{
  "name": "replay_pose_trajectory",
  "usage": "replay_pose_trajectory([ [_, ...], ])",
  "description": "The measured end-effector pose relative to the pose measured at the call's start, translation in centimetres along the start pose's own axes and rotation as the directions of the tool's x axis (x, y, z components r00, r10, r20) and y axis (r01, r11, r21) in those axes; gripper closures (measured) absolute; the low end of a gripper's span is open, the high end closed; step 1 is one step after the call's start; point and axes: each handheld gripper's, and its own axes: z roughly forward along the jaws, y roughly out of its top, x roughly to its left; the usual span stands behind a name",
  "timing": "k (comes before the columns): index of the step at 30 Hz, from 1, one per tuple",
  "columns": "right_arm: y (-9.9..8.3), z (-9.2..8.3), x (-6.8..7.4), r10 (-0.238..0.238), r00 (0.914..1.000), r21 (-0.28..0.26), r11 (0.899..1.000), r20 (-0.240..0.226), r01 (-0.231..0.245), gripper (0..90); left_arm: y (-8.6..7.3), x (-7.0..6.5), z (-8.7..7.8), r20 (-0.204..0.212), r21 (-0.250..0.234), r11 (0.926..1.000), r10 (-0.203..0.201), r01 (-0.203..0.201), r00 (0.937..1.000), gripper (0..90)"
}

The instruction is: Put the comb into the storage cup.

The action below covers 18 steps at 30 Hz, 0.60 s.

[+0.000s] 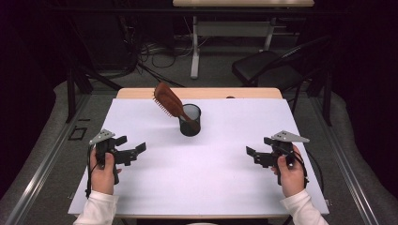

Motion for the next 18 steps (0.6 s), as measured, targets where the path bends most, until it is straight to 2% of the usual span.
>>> replay_pose_trajectory([
  [6,-0.4,0.2,0.0,-0.02,0.9995,-0.012,1.0,0.026,0.021,13.9,-0.8,-0.2,0.6,-0.017,0.008,0.9993,0.036,-0.036,0.9992,3.5],
  [18,-1.3,0.5,-0.2,-0.02,0.9988,-0.015,1.0,0.045,0.021,13.6,-1.4,0.0,0.7,-0.007,-0.001,0.9994,0.035,-0.035,0.9993,3.5],
])
